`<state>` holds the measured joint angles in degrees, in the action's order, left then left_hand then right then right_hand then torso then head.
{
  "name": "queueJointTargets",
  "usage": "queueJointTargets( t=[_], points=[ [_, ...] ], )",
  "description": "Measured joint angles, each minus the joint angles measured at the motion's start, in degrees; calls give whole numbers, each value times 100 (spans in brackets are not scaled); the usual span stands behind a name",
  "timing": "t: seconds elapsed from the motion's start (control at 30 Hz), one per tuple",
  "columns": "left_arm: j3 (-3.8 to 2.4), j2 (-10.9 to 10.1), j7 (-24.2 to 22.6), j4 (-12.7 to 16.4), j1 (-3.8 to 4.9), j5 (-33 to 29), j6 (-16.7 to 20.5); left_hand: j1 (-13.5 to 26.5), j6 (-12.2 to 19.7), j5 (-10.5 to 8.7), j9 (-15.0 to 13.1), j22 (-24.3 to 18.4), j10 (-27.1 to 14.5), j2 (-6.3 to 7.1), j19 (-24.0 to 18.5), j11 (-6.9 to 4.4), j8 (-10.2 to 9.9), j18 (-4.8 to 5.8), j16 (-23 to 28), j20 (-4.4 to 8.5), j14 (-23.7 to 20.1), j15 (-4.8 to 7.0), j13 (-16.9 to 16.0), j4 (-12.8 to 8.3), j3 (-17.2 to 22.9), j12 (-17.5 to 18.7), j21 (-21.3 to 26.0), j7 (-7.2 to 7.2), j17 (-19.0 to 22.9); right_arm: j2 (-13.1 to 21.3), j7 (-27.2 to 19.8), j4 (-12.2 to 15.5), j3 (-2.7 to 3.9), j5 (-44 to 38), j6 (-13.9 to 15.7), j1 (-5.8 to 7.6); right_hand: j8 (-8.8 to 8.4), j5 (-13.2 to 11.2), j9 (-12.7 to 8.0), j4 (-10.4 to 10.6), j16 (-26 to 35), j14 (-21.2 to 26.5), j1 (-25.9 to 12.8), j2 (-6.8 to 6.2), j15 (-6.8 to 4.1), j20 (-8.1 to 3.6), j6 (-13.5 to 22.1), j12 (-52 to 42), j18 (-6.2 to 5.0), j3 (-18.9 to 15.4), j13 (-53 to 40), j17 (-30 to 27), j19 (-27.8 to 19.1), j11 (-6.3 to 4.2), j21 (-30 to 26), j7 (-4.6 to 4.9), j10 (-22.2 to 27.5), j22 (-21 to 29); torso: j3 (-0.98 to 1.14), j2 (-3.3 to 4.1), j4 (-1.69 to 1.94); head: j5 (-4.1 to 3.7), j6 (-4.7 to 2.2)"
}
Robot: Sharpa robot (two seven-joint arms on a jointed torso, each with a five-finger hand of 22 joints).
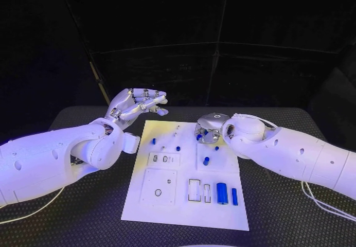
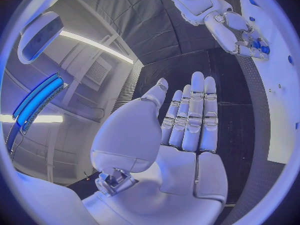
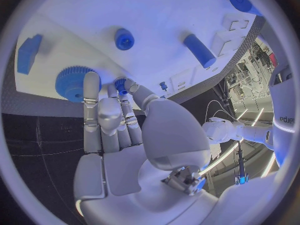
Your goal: Assemble the parts on the task board
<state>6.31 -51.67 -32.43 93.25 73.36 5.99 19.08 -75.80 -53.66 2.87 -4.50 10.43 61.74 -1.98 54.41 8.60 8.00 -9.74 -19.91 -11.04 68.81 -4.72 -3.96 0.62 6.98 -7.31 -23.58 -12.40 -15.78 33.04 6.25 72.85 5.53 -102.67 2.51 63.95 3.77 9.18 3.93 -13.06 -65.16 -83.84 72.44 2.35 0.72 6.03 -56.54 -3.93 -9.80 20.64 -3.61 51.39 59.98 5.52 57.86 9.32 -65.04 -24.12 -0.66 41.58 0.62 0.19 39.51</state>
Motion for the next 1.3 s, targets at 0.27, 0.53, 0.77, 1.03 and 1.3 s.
queueJointTargets(
  t=[0.27, 0.53, 0.77, 1.03, 1.3],
  points=[
    [0, -3, 0, 2, 2, -26, -12, 0, 0, 0, 0, 0, 0, 0, 0, 0, 0, 0, 22, 0, 0, 0, 0, 0, 0, 0, 0, 0, 0, -4, -7, 1, -14, 8, 36, 2, 0, -143, 0, -15, -75, 0, 42, -35, 0, -20, -41, 2, 0, 301, 5, 50, -20, 11, 92, -1, -69, -56, 1, 0, -9, 17, 22],
    [0, -35, 2, 18, 5, -36, -20, 0, 0, 0, 6, -5, 0, 0, 0, 0, -24, 0, 22, 0, 0, 0, 0, 0, 0, 26, 0, 0, -8, 126, 3, 195, -26, 7, 274, -20, 0, -153, 6, -5, -212, 0, 79, -43, 0, -20, -123, 27, -1, 511, 4, 174, -20, 0, 178, 41, -143, -103, -2, -2, -13, 26, 10],
    [0, -50, 8, 30, 17, -41, -30, 0, 0, 0, 5, -5, 0, 0, 0, 0, -23, 0, 22, 0, -21, -21, -1, 0, 0, 26, 0, 0, -8, 131, 33, 321, -23, 5, 659, -17, 0, -186, 6, -5, -240, 0, 101, -66, 0, -40, -162, 28, -1, 576, -1, 209, -40, 10, 227, 39, -173, -124, -9, -9, -9, 32, -23],
    [3, -50, 29, 41, 35, -44, -74, 0, 0, 0, 15, -13, 0, 0, -17, 0, -61, 0, 48, -16, -21, -21, -1, 0, 0, 65, 23, 0, -32, -147, 106, 60, -22, -10, 1055, -7, 0, -242, 5, 17, -262, 0, 132, -98, 0, -19, -162, 29, 0, 628, 1, 228, -61, 0, 255, 40, -184, -138, -11, -1, -2, 55, -55],
    [5, -43, 55, 27, 56, -47, -119, 0, 0, 0, 20, -18, 0, 0, -17, 0, -61, 0, 48, -16, -41, -41, -1, 0, 0, 90, 22, 0, -40, -436, 149, -217, -22, -32, 1311, 10, 0, -265, 5, 41, -285, 0, 92, -138, 0, -18, -162, 29, 0, 652, 2, 164, -60, 0, 288, 40, -183, -145, -8, 20, 3, 93, -67]
  ],
)
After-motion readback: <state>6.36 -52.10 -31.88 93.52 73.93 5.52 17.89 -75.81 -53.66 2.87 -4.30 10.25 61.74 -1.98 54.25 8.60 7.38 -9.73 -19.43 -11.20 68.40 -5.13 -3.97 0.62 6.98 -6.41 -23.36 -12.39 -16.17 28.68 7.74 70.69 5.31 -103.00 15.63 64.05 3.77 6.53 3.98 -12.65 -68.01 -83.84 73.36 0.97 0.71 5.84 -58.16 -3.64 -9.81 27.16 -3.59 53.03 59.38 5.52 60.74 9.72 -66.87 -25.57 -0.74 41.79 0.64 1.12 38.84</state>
